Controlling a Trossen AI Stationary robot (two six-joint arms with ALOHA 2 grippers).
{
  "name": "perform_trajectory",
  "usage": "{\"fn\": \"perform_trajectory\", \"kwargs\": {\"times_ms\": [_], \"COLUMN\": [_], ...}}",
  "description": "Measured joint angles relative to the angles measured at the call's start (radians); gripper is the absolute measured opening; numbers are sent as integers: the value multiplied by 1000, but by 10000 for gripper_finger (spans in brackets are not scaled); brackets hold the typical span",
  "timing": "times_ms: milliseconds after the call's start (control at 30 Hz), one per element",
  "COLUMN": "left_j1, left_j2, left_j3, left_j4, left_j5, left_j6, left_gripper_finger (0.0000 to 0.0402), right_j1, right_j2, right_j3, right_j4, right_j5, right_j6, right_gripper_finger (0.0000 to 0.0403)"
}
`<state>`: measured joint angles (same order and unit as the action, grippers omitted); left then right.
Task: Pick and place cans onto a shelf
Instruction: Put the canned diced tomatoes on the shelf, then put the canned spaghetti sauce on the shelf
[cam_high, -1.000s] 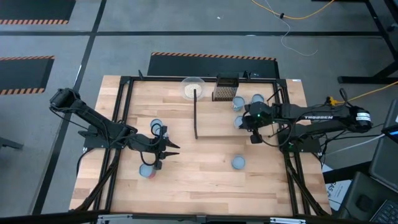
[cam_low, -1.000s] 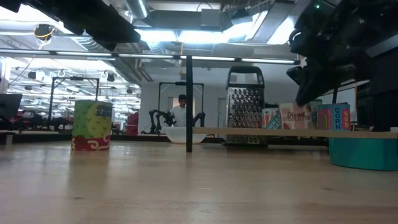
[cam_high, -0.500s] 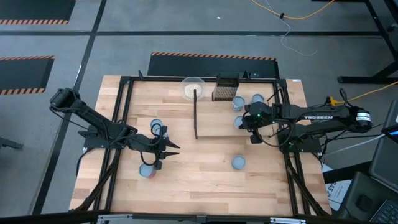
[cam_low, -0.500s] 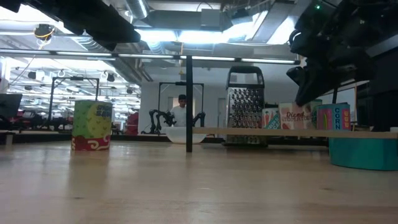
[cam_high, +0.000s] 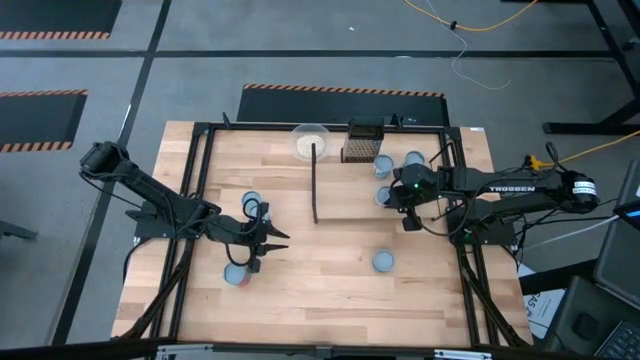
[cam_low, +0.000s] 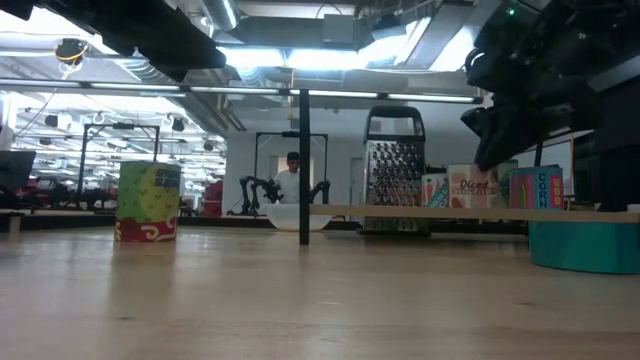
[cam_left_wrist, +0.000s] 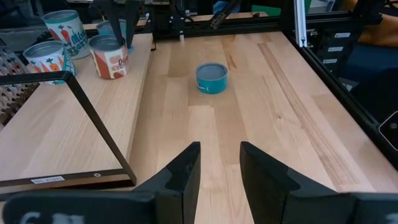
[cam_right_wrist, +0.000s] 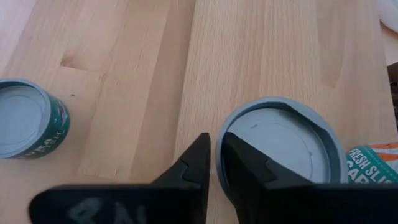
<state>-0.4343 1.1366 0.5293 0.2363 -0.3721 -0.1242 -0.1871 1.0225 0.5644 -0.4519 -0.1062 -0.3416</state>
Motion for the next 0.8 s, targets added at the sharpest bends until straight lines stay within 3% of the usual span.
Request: {"fn": "perform_trajectory", "kwargs": {"times_ms": [400, 800], "left_j1": [0, 0], "left_j2": [0, 0], "left_j3": [0, 0], "left_j4": [0, 0], "left_j5": [0, 0], "left_j6": [0, -2], "left_gripper_finger": [105, 105], "right_j1": [0, 0], "right_j2": [0, -11], "right_j3": [3, 91], "right_j4": [-6, -71], "right_j5": [0, 40], "right_j6": [0, 0], "right_gripper_finger": [60, 60]}}
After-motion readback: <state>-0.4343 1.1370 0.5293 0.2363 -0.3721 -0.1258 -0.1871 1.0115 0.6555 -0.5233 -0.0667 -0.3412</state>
